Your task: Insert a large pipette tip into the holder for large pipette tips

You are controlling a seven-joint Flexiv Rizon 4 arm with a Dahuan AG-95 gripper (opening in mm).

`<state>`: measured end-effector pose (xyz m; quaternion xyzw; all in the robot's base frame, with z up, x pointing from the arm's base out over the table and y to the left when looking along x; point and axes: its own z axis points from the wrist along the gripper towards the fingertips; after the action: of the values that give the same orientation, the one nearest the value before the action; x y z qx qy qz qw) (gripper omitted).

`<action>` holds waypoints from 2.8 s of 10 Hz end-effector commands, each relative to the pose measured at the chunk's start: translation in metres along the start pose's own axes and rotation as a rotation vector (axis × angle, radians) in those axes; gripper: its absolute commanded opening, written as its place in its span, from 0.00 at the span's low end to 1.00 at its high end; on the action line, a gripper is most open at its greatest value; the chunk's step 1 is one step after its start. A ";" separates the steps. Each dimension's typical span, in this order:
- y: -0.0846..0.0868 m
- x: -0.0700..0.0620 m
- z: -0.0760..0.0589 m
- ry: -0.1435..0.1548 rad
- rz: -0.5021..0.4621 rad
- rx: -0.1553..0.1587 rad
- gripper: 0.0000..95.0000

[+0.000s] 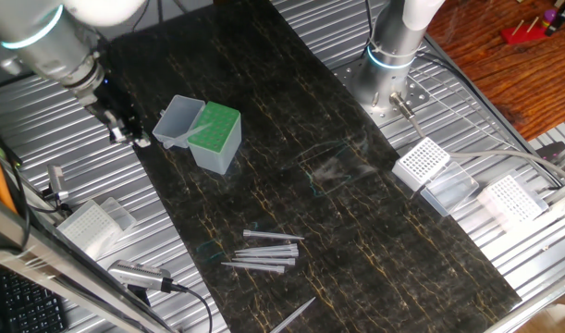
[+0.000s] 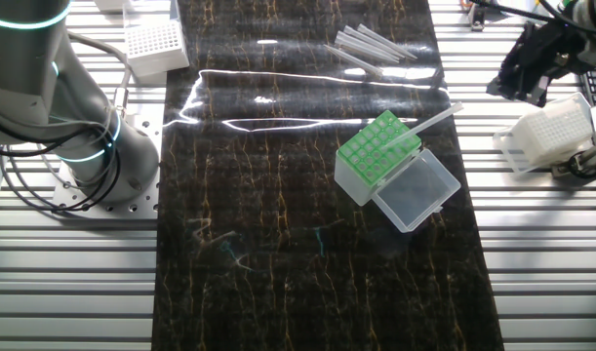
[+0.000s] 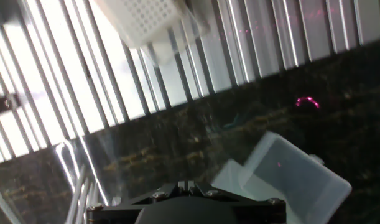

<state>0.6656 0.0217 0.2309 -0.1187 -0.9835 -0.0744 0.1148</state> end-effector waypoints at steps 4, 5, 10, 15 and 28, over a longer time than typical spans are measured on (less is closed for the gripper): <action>0.002 -0.002 0.026 -0.017 0.001 0.005 0.00; 0.002 -0.001 0.028 -0.016 0.001 0.006 0.00; -0.002 0.001 0.042 -0.014 0.001 0.007 0.00; 0.003 0.008 0.058 -0.008 -0.001 0.000 0.00; -0.019 0.024 0.052 -0.068 -0.038 0.030 0.00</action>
<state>0.6259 0.0176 0.1842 -0.1010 -0.9902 -0.0564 0.0786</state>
